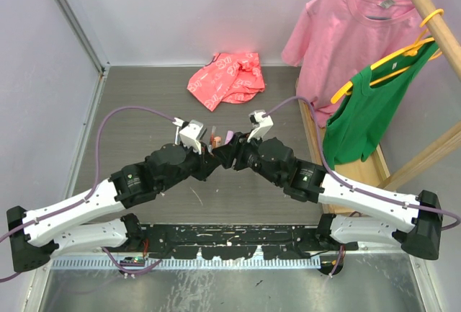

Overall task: Insert the pens into the pen caps
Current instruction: Place the pen at the center of the board.

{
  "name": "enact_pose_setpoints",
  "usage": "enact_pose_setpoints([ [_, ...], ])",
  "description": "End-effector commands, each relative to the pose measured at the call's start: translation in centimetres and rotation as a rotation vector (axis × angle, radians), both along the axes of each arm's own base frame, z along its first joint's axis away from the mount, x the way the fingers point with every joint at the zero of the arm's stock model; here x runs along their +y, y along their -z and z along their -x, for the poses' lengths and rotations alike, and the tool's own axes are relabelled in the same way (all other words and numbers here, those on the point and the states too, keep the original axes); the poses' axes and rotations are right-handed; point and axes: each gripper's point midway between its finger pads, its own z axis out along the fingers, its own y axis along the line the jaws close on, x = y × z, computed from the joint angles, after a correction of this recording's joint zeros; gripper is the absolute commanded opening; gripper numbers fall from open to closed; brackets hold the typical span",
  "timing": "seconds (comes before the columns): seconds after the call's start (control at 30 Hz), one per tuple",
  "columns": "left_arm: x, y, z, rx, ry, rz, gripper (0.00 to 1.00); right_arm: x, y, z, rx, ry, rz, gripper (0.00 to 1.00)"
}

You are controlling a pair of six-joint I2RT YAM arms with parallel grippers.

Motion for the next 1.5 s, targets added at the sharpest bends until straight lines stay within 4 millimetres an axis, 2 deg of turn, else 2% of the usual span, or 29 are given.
enact_pose_setpoints([
  [0.0,-0.3,-3.7,-0.8,-0.069,-0.027,0.108,0.0,0.9,-1.6,-0.2,-0.014,0.003,-0.067,0.5],
  [0.33,-0.5,-3.7,-0.7,-0.072,-0.014,0.114,0.0,1.2,-1.0,-0.4,-0.007,0.002,-0.059,0.4],
  [0.6,-0.5,-4.0,-0.4,-0.083,0.005,0.14,0.0,1.0,-0.6,-0.6,-0.005,0.016,-0.05,0.27],
  [0.67,-0.4,-4.0,-0.3,-0.083,0.003,0.139,0.06,0.9,-0.8,-0.7,-0.008,0.025,-0.056,0.22],
  [0.7,-0.4,-3.9,-0.3,-0.081,0.002,0.137,0.14,0.7,-0.9,-0.7,-0.01,0.029,-0.058,0.2],
  [0.8,-0.3,-3.7,-0.2,-0.078,0.006,0.133,0.3,0.4,-1.3,-0.8,-0.018,0.041,-0.061,0.19],
  [1.0,-0.3,-3.1,0.0,-0.064,0.014,0.117,0.44,-0.5,-1.9,-1.4,-0.036,0.078,-0.041,0.19],
  [1.2,2.0,-1.1,0.3,-0.044,-0.03,0.061,0.55,-3.4,-0.4,-3.4,-0.011,0.174,0.045,0.15],
  [1.47,8.2,3.5,-1.0,0.054,-0.188,-0.079,0.62,-7.6,4.7,-7.5,0.119,0.293,0.162,0.1],
])
